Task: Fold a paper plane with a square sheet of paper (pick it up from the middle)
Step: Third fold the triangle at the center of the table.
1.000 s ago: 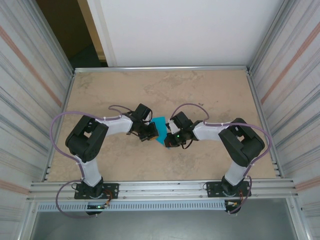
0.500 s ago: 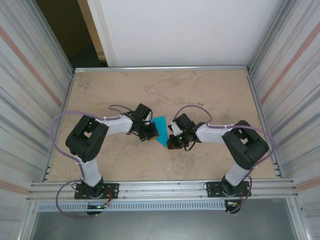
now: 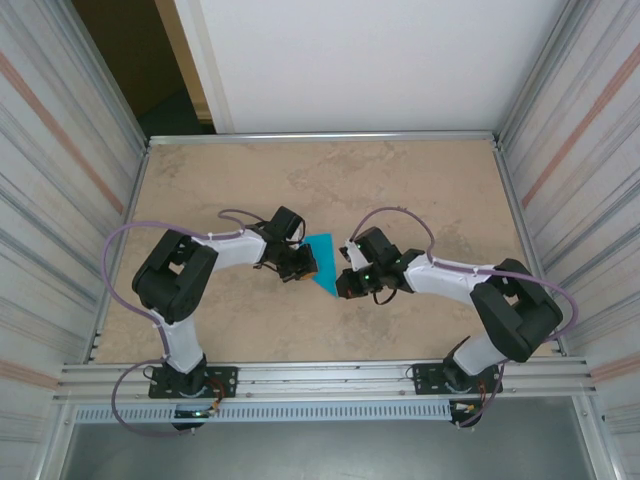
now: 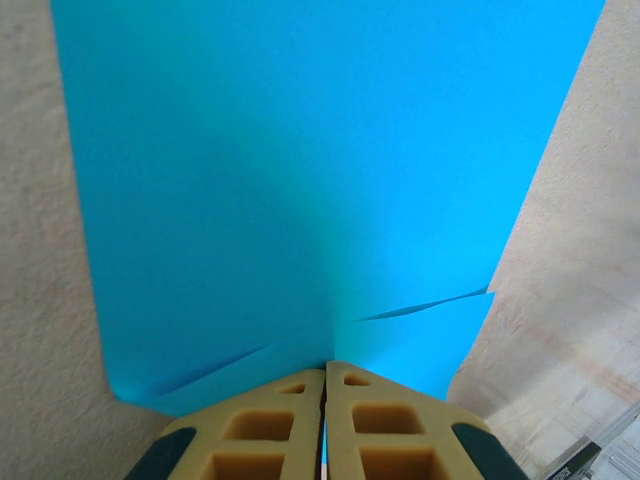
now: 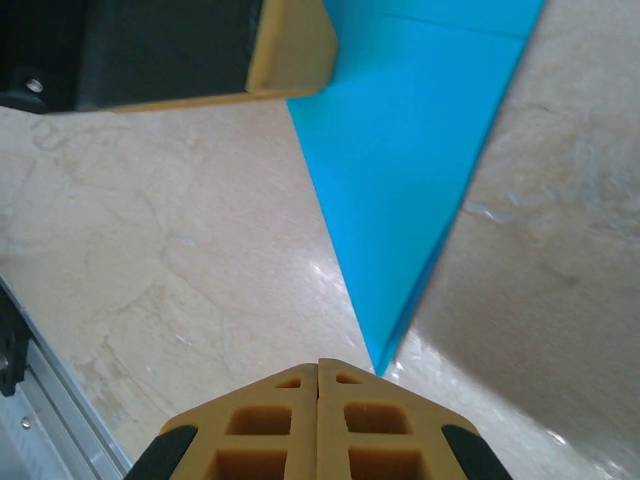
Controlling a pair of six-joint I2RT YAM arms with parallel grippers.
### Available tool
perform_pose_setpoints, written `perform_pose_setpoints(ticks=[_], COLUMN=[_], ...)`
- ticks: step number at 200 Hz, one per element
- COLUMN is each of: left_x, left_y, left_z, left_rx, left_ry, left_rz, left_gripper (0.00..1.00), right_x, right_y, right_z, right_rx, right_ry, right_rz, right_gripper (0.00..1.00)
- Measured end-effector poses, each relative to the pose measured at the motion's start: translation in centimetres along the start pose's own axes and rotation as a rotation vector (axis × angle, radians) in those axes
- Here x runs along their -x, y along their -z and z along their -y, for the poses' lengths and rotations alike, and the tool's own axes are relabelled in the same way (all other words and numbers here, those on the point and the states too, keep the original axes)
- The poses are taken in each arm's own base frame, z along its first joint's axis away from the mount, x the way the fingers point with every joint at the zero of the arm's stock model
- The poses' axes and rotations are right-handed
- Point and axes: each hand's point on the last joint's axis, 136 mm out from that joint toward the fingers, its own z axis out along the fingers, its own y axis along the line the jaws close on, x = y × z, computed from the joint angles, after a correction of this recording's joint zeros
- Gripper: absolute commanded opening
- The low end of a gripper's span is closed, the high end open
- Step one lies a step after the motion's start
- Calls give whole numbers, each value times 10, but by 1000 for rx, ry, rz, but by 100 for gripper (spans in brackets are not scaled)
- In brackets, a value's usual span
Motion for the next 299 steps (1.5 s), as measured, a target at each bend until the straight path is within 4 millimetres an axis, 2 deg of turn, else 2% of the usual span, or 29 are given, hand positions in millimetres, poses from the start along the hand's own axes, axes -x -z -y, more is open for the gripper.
perform_pose_setpoints(ticks=[49, 91, 130, 184, 234, 299], left_x=[0, 1, 5, 14, -13, -16], left_y=[0, 1, 6, 38, 13, -1], left_z=[0, 2, 6, 40, 30, 21], left_rx=[0, -1, -6, -122, -119, -108], left_ry=[-1, -22, -98, -255, -286, -286], left_rz=[0, 2, 20, 135, 77, 45], left_gripper=[10, 10, 12, 10, 5, 5], right_x=[18, 11, 12, 12, 11, 11], right_y=[-23, -41, -42, -42, -42, -42], right_z=[0, 12, 12, 13, 13, 13], right_rx=[-10, -28, -21, -13, -13, -14], right_ry=[-27, -52, -50, -61, -74, -82], right_rz=[-14, -64, -59, -59, -59, -60], right_gripper=[1, 0, 0, 0, 0, 0])
